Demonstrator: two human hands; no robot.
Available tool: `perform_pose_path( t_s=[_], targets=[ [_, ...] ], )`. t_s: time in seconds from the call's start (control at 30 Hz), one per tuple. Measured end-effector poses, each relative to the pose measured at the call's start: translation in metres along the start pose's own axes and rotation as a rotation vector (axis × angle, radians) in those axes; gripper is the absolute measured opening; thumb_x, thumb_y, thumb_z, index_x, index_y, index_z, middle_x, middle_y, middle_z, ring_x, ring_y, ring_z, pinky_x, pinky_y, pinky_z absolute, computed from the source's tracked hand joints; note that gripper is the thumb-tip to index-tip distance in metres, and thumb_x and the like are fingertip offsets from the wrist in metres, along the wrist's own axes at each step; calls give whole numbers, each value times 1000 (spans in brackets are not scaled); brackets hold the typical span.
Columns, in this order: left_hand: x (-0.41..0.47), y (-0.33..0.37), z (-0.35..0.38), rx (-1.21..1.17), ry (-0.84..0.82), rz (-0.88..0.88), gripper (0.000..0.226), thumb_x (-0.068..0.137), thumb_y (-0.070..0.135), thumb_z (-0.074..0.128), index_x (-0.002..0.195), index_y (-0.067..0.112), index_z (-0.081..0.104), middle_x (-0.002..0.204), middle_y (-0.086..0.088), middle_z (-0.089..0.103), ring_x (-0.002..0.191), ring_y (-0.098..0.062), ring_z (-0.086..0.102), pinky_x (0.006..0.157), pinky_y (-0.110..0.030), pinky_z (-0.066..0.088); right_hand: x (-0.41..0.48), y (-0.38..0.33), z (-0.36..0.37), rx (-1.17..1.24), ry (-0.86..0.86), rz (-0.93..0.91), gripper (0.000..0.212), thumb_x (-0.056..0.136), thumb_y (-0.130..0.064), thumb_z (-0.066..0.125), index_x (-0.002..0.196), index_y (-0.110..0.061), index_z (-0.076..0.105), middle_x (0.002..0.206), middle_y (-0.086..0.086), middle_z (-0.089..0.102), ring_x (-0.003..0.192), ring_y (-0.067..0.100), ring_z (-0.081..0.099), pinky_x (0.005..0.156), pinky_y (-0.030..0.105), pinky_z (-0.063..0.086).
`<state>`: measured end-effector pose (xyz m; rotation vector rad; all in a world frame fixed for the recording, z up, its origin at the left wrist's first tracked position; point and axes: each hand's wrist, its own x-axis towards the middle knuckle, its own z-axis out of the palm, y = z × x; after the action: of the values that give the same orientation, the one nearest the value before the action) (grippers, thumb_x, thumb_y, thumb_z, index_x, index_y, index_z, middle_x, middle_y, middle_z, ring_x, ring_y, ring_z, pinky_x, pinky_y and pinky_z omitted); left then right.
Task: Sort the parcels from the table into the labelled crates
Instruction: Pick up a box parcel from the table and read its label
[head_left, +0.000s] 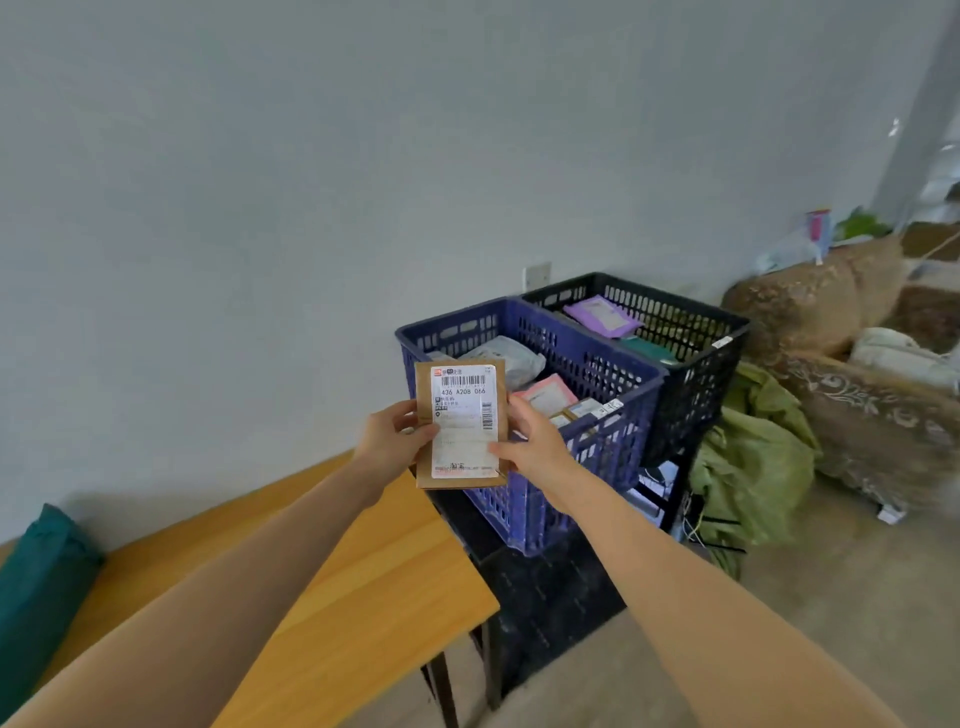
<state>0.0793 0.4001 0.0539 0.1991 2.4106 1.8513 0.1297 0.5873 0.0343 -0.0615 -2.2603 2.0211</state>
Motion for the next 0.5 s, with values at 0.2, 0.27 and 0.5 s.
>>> perform_pose_path(
  t_s=[0.2, 0.27, 0.5],
  targets=[
    [14, 26, 73, 60, -47, 69, 33, 89, 14, 66, 122, 17, 60, 117, 0, 64, 98, -16, 64, 77, -32, 58, -15, 4, -68, 31, 95, 14, 76, 86, 13, 56, 147, -28, 35, 123, -15, 55, 112, 11, 54, 73, 19, 51],
    [22, 37, 100, 85, -63, 86, 39, 89, 15, 66, 127, 14, 58, 120, -1, 63, 106, -21, 62, 91, -43, 55, -16, 5, -94, 27, 136, 15, 77, 86, 13, 55, 148, -27, 34, 138, -2, 50, 119, 18, 53, 82, 27, 54],
    [67, 69, 198, 40, -157, 117, 36, 89, 11, 66, 124, 13, 59, 107, 4, 64, 100, -18, 64, 79, -35, 56, 7, 11, -185, 72, 271, 50, 78, 86, 17, 52, 148, -25, 31, 139, 4, 52, 125, 22, 51, 100, 46, 47]
  ],
)
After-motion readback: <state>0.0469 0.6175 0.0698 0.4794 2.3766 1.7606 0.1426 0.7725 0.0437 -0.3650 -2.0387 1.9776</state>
